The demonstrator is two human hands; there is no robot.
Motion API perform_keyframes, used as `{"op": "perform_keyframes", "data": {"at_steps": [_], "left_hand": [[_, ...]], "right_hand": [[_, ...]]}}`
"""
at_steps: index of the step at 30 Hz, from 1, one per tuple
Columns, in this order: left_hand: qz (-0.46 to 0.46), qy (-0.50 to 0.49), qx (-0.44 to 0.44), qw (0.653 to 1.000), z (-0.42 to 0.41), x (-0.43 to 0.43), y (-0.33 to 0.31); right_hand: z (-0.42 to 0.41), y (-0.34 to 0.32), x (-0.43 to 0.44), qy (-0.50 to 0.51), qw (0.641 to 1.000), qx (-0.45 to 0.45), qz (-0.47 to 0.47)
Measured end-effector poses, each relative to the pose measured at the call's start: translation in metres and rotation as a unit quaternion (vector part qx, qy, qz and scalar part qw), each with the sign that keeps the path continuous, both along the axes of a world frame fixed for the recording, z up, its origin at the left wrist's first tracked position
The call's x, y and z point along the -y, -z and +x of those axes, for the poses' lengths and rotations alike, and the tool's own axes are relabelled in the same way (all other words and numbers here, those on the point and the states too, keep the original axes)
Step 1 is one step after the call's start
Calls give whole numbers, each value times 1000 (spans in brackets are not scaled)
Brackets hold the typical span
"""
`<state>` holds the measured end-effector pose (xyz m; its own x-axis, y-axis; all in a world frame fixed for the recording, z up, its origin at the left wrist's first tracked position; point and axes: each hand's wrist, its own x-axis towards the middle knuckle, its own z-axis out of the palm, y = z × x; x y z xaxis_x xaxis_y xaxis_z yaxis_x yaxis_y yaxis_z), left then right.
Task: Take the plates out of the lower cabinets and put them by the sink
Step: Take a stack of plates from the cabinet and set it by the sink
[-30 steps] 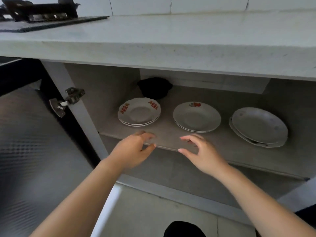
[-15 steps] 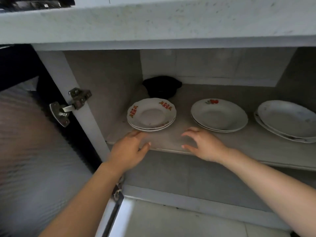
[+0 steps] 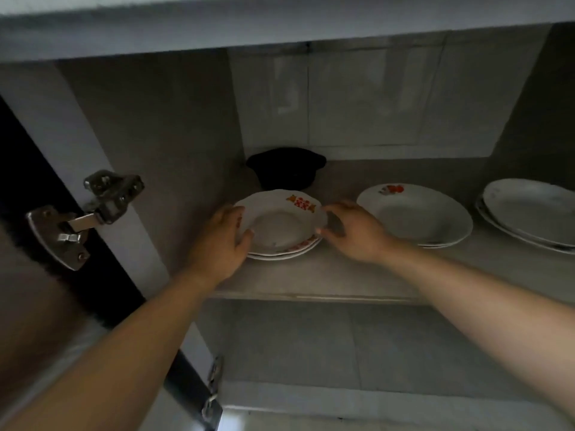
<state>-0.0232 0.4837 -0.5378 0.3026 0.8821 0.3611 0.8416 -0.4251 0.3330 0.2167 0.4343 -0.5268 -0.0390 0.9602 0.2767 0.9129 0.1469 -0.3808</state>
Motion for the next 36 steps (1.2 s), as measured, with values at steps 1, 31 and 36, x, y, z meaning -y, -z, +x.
{"op": "perform_keyframes", "data": {"at_steps": [1,31,36], "left_hand": [[-8,-6,17,1000,1,-4,3],[-125,-109,197,966,15,16,15],[-133,-81,254,955,19,47,22]], "right_hand": [[1,4,-5,2,1000,-14,5],[-11,19,-21,66,973,-207,-81],[-1,25,8,82,971,-212,-77]]}}
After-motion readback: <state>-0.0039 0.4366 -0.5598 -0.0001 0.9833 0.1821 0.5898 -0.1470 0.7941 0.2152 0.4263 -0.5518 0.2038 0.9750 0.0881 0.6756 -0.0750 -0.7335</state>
